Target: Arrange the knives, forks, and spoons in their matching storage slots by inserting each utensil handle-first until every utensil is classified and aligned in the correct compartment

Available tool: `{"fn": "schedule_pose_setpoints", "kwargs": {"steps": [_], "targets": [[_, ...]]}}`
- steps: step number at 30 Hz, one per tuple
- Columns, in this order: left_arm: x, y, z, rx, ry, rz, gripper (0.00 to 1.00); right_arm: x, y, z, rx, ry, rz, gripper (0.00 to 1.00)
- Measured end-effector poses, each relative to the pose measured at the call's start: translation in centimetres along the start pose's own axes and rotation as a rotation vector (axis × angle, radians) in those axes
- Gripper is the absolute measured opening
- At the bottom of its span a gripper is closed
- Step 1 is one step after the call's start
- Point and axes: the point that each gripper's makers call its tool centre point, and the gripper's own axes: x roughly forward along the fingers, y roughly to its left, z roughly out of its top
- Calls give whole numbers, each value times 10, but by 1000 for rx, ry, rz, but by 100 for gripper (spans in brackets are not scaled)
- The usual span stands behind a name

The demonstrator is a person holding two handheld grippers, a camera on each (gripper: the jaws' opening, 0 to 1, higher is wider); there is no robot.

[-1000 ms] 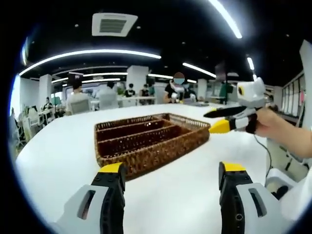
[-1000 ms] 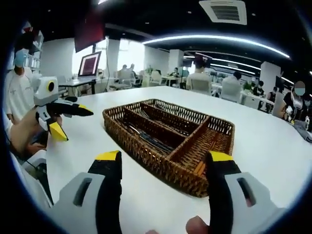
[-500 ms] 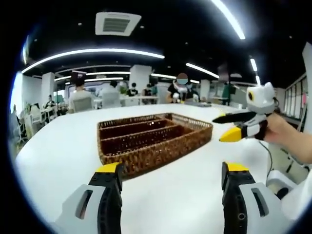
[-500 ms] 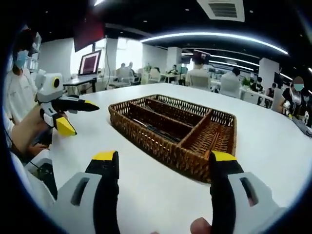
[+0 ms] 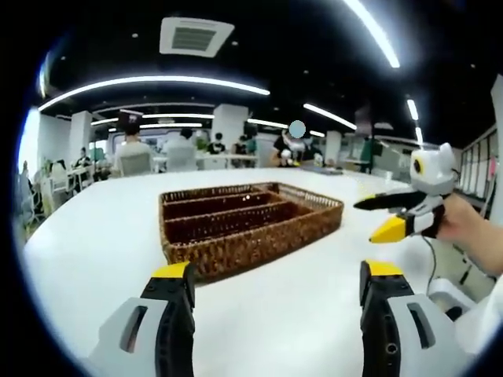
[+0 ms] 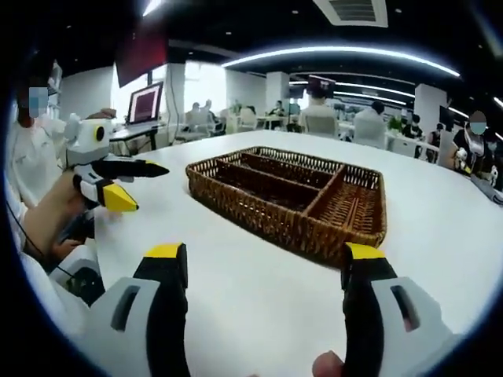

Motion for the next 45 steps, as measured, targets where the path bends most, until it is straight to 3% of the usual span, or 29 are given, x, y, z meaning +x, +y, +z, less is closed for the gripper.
{"fn": "schedule_pose_setpoints", "kwargs": {"steps": [17, 45], "targets": [[-5, -5, -1, 4, 11, 14, 90, -9, 11, -8, 38, 8, 6, 86], [-22, -6, -8, -30, 58, 84, 93, -18, 31, -2, 30, 7, 20, 86]]}}
